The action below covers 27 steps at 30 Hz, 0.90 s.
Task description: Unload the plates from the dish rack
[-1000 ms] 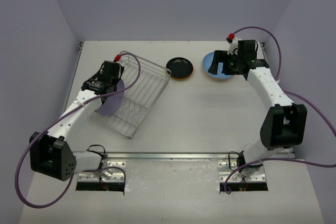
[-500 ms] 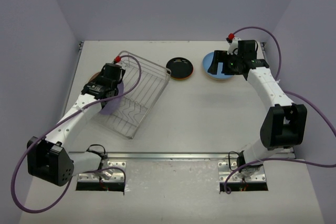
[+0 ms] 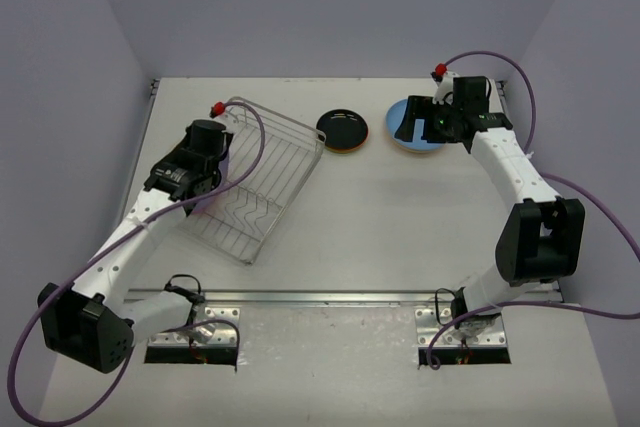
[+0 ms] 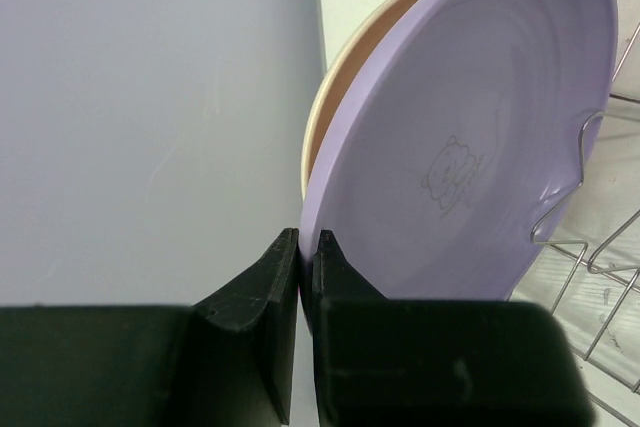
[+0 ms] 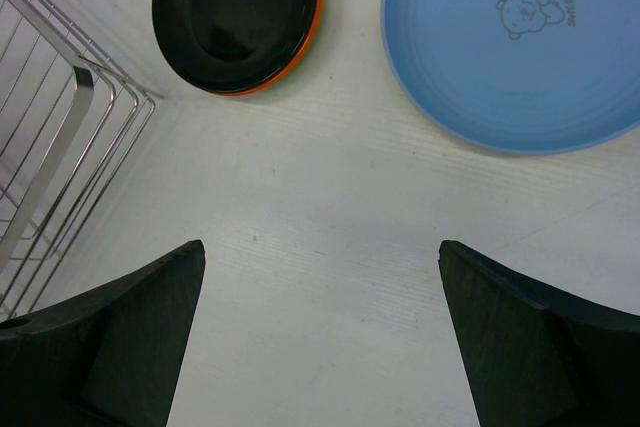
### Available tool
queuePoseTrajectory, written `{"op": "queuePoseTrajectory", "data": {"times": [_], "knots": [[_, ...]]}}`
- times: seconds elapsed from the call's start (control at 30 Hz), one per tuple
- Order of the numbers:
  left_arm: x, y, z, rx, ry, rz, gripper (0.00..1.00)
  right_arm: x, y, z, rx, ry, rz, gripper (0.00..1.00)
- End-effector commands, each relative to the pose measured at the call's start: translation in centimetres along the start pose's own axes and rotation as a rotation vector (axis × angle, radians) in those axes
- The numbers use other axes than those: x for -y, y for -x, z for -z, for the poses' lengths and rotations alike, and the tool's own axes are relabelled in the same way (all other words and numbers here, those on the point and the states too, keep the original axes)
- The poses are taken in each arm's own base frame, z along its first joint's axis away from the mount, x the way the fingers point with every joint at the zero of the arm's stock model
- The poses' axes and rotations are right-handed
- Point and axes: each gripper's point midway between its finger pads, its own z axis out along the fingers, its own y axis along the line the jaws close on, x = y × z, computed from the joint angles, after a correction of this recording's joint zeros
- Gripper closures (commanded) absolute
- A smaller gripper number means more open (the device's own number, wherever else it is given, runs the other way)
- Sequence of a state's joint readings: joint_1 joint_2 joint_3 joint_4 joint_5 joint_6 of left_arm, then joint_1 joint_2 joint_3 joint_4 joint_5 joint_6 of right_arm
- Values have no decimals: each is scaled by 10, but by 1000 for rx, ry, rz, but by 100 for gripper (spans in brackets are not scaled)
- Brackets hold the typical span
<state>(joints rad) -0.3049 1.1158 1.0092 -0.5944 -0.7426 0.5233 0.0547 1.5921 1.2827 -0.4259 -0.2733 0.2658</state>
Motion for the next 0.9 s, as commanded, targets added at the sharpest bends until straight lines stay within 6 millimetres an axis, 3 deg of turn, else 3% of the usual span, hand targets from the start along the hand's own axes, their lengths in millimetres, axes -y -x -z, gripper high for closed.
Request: {"op": "queuePoseTrajectory", "data": {"times": [0.0, 0.3, 0.4, 0.5, 0.6, 0.77, 0.87], "knots": [[-38, 27, 23, 112, 93, 73, 100, -7, 17, 9, 64, 22, 5, 1], [-64, 43, 40, 166, 127, 87, 100, -12, 22, 10, 74, 33, 13, 1], [-74, 60, 53, 210, 87, 161, 100, -17, 24, 12, 80, 42, 29, 1], [-53, 77, 63, 242, -106, 187, 100, -29, 29, 16, 98, 70, 64, 1], [-29, 99, 87, 282, -347, 273, 100, -56, 31, 21, 117, 150, 116, 1], [30, 110, 107, 309, -677, 258, 100, -132, 32, 46, 156, 374, 241, 1], [66, 104, 121, 296, -863, 249, 100, -174, 26, 59, 156, 453, 332, 2]]}}
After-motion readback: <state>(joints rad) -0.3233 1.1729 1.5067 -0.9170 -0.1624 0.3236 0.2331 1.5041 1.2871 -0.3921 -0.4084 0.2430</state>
